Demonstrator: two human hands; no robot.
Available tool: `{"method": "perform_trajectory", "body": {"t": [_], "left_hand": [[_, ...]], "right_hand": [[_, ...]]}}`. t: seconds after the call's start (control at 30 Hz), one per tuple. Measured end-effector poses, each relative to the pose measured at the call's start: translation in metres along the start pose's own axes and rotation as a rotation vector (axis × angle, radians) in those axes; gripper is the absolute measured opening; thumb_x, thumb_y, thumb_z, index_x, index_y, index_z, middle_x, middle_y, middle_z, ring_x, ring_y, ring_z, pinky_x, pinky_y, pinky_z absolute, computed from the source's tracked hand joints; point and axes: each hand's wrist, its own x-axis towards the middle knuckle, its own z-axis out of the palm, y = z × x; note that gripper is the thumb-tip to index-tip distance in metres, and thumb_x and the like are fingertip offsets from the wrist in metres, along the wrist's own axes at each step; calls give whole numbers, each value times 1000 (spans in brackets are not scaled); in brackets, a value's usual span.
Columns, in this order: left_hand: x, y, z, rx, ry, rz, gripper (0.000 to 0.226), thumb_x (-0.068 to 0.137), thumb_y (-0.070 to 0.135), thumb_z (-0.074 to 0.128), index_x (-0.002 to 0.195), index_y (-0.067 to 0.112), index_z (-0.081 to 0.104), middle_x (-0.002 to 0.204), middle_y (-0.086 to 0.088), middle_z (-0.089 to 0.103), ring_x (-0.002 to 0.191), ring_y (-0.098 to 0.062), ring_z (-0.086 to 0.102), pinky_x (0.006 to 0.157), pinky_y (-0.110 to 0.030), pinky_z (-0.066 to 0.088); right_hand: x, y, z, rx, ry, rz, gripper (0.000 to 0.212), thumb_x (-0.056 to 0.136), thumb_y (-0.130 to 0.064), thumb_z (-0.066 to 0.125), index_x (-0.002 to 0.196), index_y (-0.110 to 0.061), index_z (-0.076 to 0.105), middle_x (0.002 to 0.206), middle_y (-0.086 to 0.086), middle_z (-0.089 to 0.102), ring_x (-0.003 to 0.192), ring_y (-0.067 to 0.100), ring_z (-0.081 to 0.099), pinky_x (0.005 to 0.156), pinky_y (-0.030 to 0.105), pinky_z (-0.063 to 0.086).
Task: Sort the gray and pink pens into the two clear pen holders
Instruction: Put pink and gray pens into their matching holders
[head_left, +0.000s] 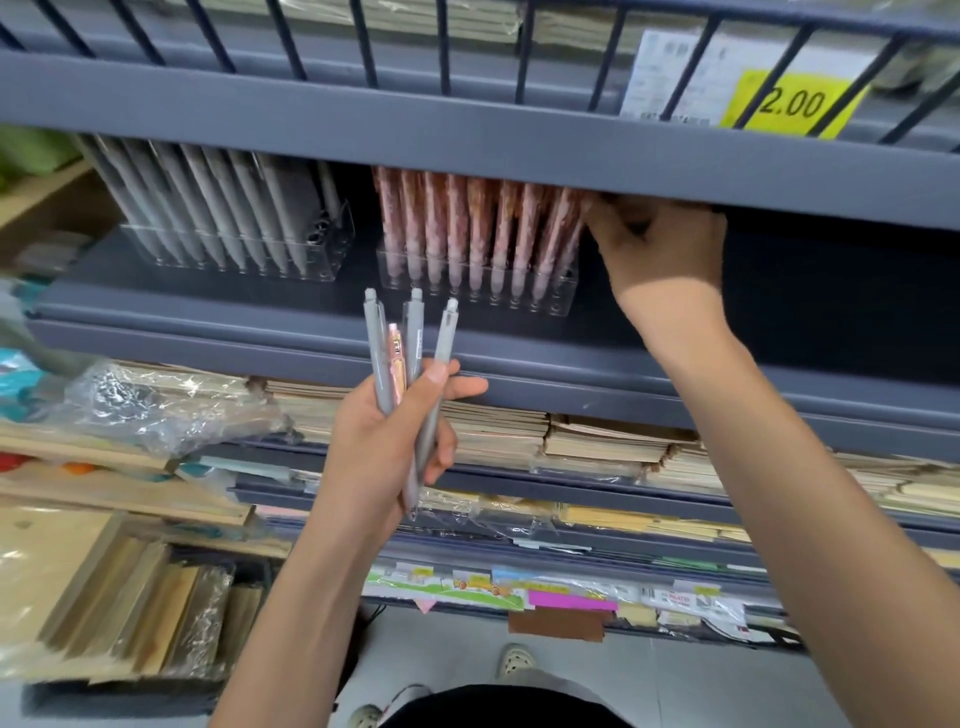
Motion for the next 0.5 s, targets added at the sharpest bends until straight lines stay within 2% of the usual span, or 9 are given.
{"method": "perform_trajectory", "body": {"t": [0.07,0.13,0.2,0.27,0.37,0.43,0.5], "left_hand": [[-1,0,-2,-6,-2,13,40,86,46,66,107,12,65,107,-9,76,44,-11,51,39,-21,40],[-2,2,-5,-16,-6,20,40,84,45,67,108,13,66,108,-9,76,45,-11,52,39,-21,41],[-2,3,-8,-20,-16,22,40,85,43,67,111,13,66,109,-9,75,45,-11,53,39,-21,42],[-3,3,-11,-15,-26,22,38,89,39,65,115,10,64,110,-9,75,46,-11,54,40,-21,43],[-3,3,-16,-9,-24,35,44,95,34,61,120,-2,55,106,-10,76,45,-12,54,40,-22,42],[-4,3,-20,3,-24,60,43,99,31,59,119,-5,51,106,-10,76,43,-13,53,40,-21,42],[-7,5,-26,11,-42,71,38,99,31,57,116,-3,52,107,-11,75,43,-12,53,40,-21,42]], "right_hand": [[4,-1,3,13,-24,10,14,88,-31,66,79,-21,62,72,-10,64,89,15,66,90,27,47],[8,-1,5,-21,-28,22,17,88,-31,63,86,-14,66,91,4,73,103,27,66,98,36,47],[10,-3,6,-36,-51,69,17,88,-33,60,90,-17,66,104,11,73,109,31,63,100,39,47],[8,-5,6,-34,-49,92,11,86,-32,60,77,-25,59,93,9,72,104,33,65,96,37,49],[-2,-8,4,-88,61,125,18,85,-31,65,69,-22,64,74,-2,69,84,18,67,79,24,46],[-16,-15,1,33,138,135,22,84,-29,67,64,-24,58,67,-7,65,67,7,61,68,17,41],[-34,-26,1,199,128,106,16,82,-26,66,67,-30,60,64,-14,65,63,2,59,67,15,44]]}}
